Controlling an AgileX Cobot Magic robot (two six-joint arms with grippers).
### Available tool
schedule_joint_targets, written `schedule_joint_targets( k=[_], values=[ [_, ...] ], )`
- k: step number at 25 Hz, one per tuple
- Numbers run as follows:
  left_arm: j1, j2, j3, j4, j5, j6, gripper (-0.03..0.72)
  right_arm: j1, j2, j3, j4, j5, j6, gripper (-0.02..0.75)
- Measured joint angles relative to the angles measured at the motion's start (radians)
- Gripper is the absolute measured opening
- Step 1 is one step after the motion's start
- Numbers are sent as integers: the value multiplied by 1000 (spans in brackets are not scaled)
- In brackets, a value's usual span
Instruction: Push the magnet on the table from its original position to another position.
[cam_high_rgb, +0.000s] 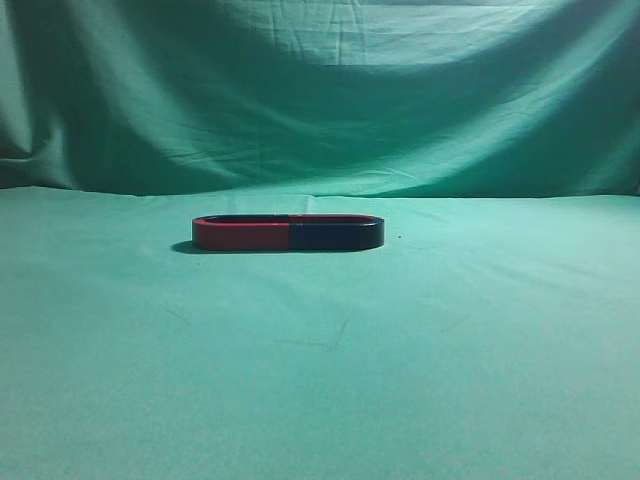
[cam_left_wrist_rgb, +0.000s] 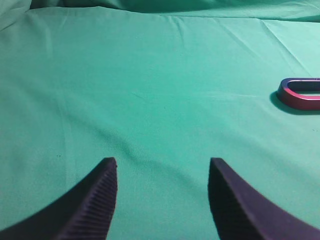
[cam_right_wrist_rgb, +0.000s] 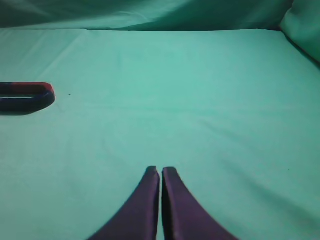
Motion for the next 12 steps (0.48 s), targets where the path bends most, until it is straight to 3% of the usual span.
schedule_joint_targets(
  k=[12],
  values=[
    [0, 0, 0, 0, 0, 0, 372, 0, -1, 0, 0, 2, 0, 0]
  ],
)
